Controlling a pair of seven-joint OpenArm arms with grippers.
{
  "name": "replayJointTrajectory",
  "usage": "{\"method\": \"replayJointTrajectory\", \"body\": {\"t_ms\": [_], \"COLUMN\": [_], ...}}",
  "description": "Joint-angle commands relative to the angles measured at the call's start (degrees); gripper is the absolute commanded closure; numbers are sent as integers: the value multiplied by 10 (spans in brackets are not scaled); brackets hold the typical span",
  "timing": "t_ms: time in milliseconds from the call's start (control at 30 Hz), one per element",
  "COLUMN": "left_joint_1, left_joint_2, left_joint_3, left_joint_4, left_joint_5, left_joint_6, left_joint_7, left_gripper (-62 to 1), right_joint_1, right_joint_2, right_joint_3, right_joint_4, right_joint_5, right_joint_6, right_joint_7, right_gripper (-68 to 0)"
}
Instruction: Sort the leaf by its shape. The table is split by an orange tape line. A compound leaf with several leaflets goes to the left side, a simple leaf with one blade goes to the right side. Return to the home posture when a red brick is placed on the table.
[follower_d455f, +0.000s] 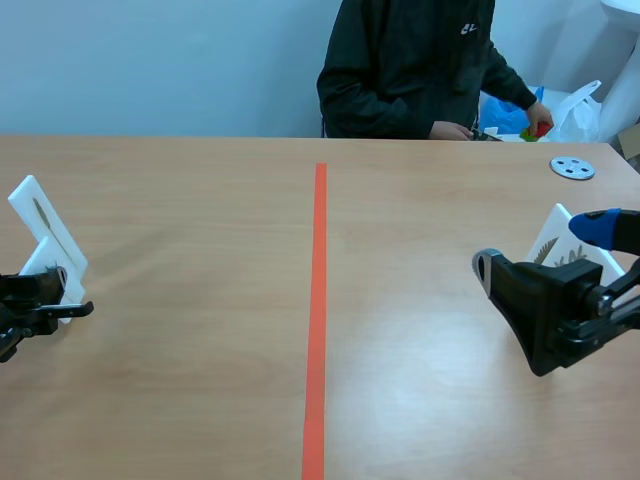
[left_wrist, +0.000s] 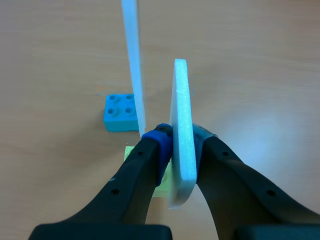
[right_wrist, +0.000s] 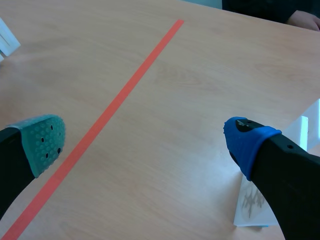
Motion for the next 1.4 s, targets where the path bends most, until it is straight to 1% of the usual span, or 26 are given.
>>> {"method": "replayJointTrajectory", "body": {"t_ms": [0,167,367,467,567,867,900,1000,1033,1233,1267,1367], "left_joint_1": [-12,-18,-26,-26,-26,-26,-26,-26,-26,-26,-26,-26], "left_joint_2": [-3,-3,-3,-3,-3,-4,-4,-3,-4,-4,-4,-4], "left_joint_3": [1,1,1,1,1,1,1,1,1,1,1,1], "left_joint_4": [7,-16,-42,-46,-48,-48,-48,-48,-48,-48,-48,-48], "left_joint_5": [-15,-15,-15,-15,-15,-14,-14,-14,-14,-14,-14,-14], "left_joint_6": [-1,-1,-1,-1,11,12,12,12,12,12,12,12], "left_joint_7": [-16,-46,-59,-63,-71,-71,-71,-71,-71,-71,-71,-71], "left_gripper": [-34,-34,-34,-39,-42,-43,-48,-98,-106,-109,-123,-199], "right_joint_1": [6,6,6,6,6,6,6,6,6,6,6,6], "right_joint_2": [8,8,8,8,8,8,8,8,8,8,8,8], "right_joint_3": [5,5,5,5,5,5,5,5,5,5,5,5], "right_joint_4": [10,10,10,10,10,10,10,10,10,10,10,10], "right_joint_5": [4,5,5,5,5,5,5,5,5,5,5,5], "right_joint_6": [-2,-2,-2,-2,-2,-2,-2,-2,-2,-2,-2,-2], "right_joint_7": [9,9,9,9,9,9,9,9,9,9,9,9], "right_gripper": [-679,-679,-679,-679,-679,-679,-679,-679,-679,-679,-679,-679]}}
